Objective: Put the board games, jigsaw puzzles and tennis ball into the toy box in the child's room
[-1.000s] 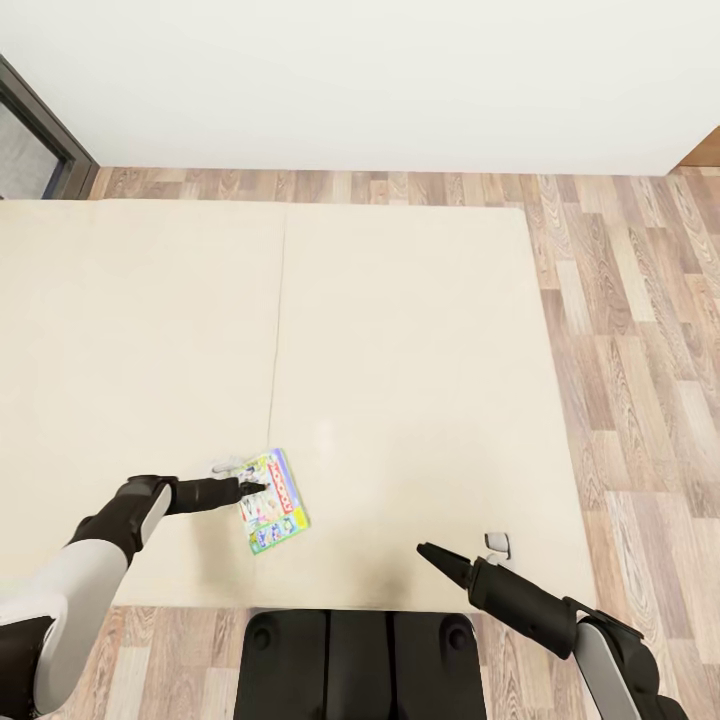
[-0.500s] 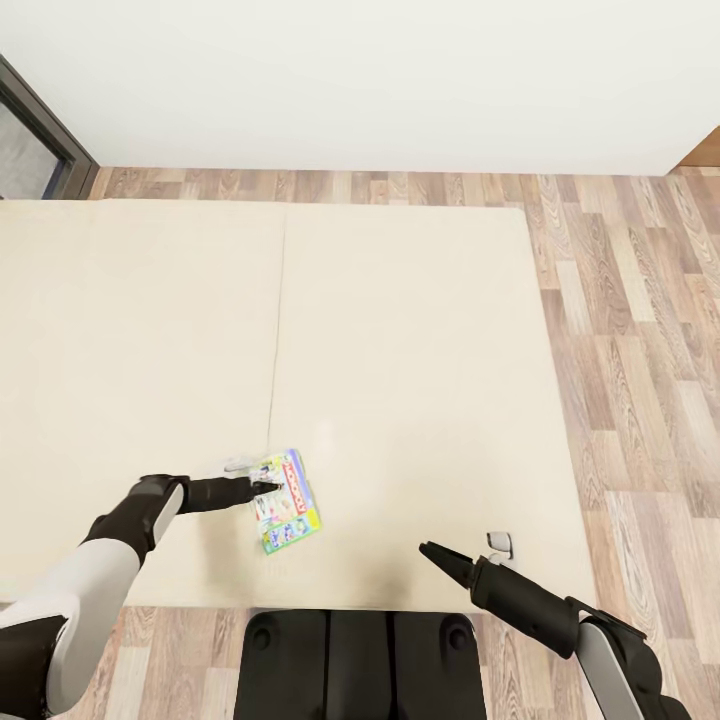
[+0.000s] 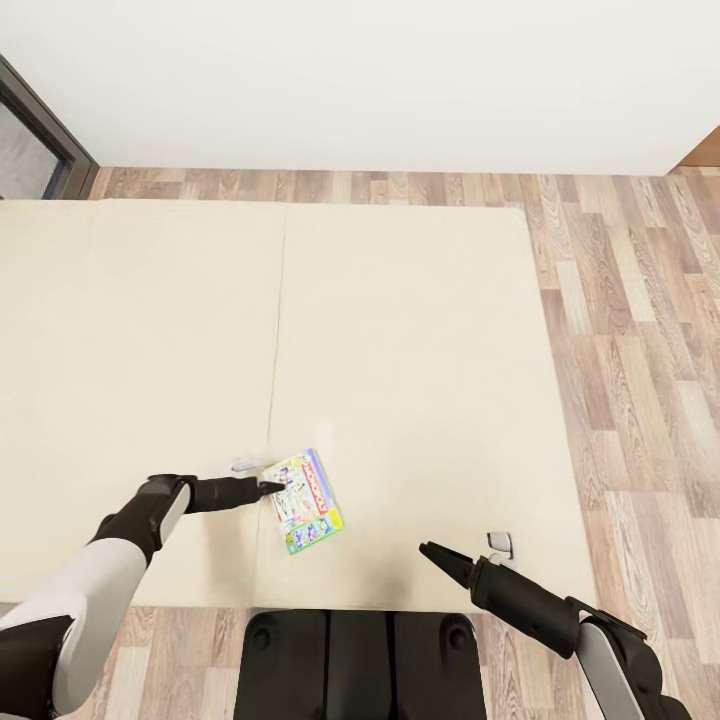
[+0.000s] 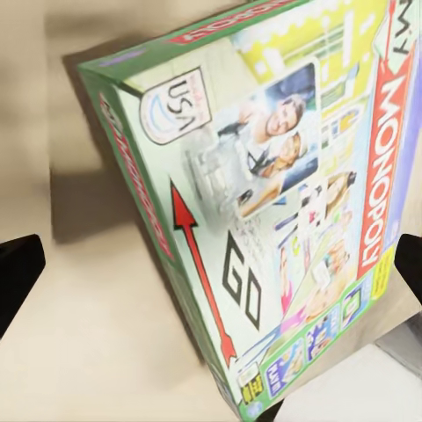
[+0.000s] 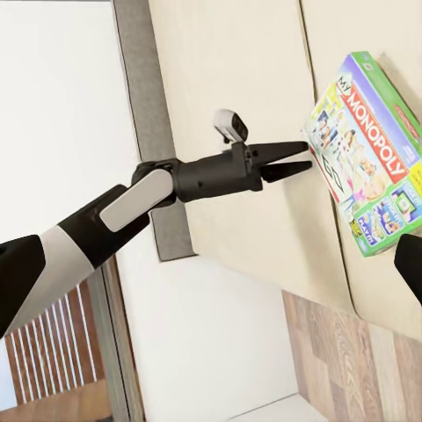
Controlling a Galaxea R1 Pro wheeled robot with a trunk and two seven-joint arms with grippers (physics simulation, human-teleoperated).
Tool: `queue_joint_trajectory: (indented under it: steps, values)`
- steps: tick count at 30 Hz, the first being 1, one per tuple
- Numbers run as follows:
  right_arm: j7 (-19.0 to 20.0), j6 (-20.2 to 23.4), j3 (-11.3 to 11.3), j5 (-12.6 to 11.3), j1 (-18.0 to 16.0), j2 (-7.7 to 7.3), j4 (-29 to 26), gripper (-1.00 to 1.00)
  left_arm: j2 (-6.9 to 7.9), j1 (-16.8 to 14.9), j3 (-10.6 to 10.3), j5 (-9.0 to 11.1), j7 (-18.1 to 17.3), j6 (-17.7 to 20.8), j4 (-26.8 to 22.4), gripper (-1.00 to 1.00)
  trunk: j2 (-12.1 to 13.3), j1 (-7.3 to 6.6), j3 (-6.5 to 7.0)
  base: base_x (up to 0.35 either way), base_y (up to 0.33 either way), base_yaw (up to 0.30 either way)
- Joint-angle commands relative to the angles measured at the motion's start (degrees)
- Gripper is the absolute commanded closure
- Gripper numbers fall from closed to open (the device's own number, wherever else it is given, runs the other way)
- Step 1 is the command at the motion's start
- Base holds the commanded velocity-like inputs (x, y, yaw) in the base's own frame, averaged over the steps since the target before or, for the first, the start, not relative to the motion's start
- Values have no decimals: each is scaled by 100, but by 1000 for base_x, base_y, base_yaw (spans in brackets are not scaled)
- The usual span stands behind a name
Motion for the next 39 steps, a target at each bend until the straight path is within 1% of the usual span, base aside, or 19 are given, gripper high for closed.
queue_joint_trajectory:
  steps: [1,6,9,19,25,34,39]
  values:
    - [5,33,-3,-19,-2,-1,-1,-100,-6,-2,23,-31,-32,44,-4,-100,-9,3,-6,0,0,0]
    - [0,33,-3,-19,-2,-1,-1,-100,-18,-2,-105,-32,-26,44,-46,-100,-9,3,-6,0,0,0]
    - [-1,33,-3,-19,-2,-1,-1,-100,-20,-2,-121,-28,-25,44,-151,-100,-9,3,-6,0,0,0]
    - [2,33,-3,-19,-2,-1,-1,-100,-21,-2,-135,-24,-28,52,-271,-100,-9,3,-6,0,-11,0]
    - [-2,33,-3,-19,-2,0,-1,-100,-21,-2,-133,-24,-29,53,-276,-100,-9,3,-6,0,-174,0]
    - [-4,33,-3,-19,-2,-1,-1,-100,-27,-2,-136,-26,-26,52,-277,-100,-9,3,-6,0,-61,0]
    - [-4,33,-3,-19,-2,-1,-1,-100,-29,-2,-140,-26,-25,52,-277,-100,-9,3,-6,0,-234,-1]
